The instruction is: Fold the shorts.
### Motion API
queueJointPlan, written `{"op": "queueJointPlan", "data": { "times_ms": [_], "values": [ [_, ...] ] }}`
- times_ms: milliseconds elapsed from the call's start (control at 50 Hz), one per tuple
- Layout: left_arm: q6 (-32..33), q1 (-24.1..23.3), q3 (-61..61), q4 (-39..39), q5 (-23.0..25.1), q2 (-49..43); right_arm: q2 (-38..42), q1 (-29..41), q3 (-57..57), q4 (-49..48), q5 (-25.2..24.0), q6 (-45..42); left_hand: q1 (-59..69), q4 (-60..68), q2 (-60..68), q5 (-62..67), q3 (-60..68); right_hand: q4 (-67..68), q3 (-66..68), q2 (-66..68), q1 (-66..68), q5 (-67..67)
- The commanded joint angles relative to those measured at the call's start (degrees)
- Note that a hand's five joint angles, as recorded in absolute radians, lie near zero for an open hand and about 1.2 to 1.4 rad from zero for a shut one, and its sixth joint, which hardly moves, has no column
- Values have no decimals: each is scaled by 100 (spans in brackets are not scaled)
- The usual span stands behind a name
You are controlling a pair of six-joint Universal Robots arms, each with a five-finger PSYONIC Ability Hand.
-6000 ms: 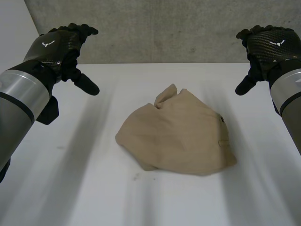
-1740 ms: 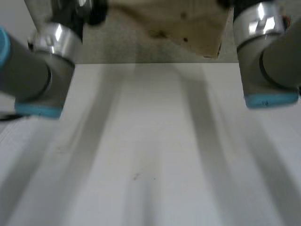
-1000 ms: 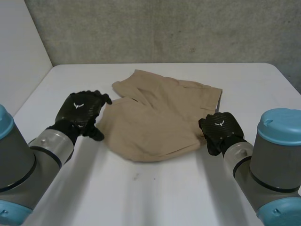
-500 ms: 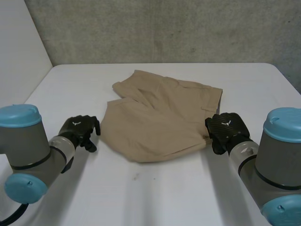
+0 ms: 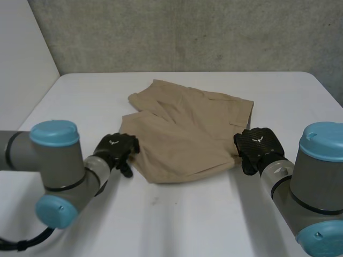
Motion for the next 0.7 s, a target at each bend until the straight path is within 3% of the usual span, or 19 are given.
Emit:
{"op": "queueJointPlan", "data": {
  "times_ms": [20,220,400,600,700],
  "values": [
    [7,-450,1192,-1,-11,-574,10,0,4,-31,0,-35,77,220,177,246,177,1172,1129,1255,2476,1293],
    [24,-801,2176,8,24,-1198,19,-9,12,-75,-9,-62,161,304,260,329,261,1172,1129,1255,2476,1293],
    [33,-846,2441,8,24,-1498,36,-79,-5,-84,-9,-62,161,304,261,329,261,1172,1129,1255,2476,1293],
    [42,-749,1914,-63,-20,-935,54,-97,-5,-128,-9,-80,94,237,193,262,194,1172,1129,1255,2476,1293],
    [42,-539,1106,-45,-38,-154,63,-97,-5,-137,-9,-80,111,253,210,279,210,1172,1129,1255,2476,1293]
  ]
}}
